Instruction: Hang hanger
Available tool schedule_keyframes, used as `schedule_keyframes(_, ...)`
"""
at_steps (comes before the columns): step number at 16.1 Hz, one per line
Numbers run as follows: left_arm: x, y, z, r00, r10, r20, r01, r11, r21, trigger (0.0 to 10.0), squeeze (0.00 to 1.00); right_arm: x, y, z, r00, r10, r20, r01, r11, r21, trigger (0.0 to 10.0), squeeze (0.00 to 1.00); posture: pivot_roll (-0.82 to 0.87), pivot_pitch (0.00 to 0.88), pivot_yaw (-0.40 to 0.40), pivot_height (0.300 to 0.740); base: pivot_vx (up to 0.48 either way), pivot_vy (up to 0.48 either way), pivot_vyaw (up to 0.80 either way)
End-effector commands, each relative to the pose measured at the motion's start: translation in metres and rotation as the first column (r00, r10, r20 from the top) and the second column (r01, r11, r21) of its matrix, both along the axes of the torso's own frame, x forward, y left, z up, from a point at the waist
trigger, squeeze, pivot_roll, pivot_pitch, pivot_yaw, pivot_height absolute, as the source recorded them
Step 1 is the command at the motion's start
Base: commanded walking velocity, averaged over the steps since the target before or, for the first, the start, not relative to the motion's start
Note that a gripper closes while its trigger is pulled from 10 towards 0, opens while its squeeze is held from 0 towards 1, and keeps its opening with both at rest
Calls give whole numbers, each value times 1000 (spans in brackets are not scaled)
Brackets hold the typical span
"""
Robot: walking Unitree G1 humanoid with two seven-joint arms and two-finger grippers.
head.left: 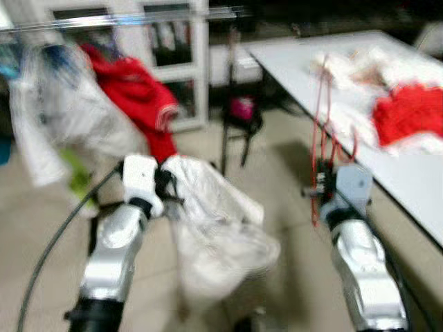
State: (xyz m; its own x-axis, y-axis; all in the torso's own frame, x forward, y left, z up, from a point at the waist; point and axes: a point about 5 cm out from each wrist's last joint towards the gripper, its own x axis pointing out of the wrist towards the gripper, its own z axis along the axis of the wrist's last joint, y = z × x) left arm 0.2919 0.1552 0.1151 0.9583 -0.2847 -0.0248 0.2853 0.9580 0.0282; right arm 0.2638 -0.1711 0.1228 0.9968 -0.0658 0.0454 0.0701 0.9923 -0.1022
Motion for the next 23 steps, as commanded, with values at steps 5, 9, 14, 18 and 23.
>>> schedule_keyframes(5, 5, 0, 23, 991, 33, 127, -34, 999, 3, 10000, 0, 2, 5, 14, 989, -30, 143, 18, 997, 79, 10000, 0, -95, 35, -7, 740, 0, 0, -800)
schedule_keyframes(9, 7, -1, 27, 992, 13, 129, -12, 1000, -8, 10000, 0, 4, 5, 10, 993, -40, 107, 30, 995, 99, 10000, 0, -92, 38, -4, 740, 0, 0, -800)
schedule_keyframes(14, 6, -6, 27, 996, -86, 35, 88, 995, -38, 10000, 0, 2, 5, 8, 998, 47, 52, -59, 968, 245, 10000, 0, -84, 41, 5, 740, 0, 0, -800)
schedule_keyframes(18, 5, -5, 25, 997, -75, 10, 75, 996, -43, 10000, 0, -3, 12, -1, 988, 151, -20, -144, 971, 193, 10000, 0, -90, 45, 2, 740, 0, 0, -800)
schedule_keyframes(23, 5, -9, 24, 996, -84, 0, 84, 995, -50, 10000, 0, -4, 7, 1, 983, 181, -30, -169, 959, 228, 10000, 0, -95, 47, -2, 740, 0, 0, -800)
